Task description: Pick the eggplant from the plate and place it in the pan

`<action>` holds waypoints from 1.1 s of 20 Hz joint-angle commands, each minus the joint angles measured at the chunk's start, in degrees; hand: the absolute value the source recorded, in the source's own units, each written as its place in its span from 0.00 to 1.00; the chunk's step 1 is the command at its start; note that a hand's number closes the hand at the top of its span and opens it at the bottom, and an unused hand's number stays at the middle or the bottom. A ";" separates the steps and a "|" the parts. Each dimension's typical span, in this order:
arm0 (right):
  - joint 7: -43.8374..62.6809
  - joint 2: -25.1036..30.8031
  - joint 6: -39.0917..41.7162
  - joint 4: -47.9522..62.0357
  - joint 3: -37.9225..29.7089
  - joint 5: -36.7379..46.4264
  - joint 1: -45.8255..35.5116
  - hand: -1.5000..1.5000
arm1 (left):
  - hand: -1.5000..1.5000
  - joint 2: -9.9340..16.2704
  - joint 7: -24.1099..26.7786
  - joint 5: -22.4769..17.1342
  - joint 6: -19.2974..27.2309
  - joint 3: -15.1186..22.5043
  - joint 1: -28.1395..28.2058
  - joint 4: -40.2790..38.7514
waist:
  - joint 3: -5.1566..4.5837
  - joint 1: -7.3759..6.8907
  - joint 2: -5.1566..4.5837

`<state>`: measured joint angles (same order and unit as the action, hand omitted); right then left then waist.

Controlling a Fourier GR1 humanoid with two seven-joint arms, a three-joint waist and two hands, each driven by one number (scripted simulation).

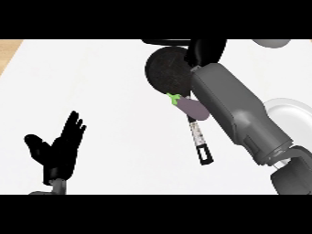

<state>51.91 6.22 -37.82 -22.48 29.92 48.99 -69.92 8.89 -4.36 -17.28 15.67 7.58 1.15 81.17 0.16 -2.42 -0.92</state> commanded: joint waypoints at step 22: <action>-36.70 9.91 -8.93 7.60 -22.90 -19.70 8.75 0.00 | 0.50 -0.87 -1.39 1.29 -0.72 1.45 -2.25 0.18 | 0.38 -3.20 -2.21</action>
<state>21.22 16.55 -43.68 -11.38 11.68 34.00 -62.17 7.43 -5.55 -15.80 15.55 9.56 -0.52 82.38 0.53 -5.70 -2.85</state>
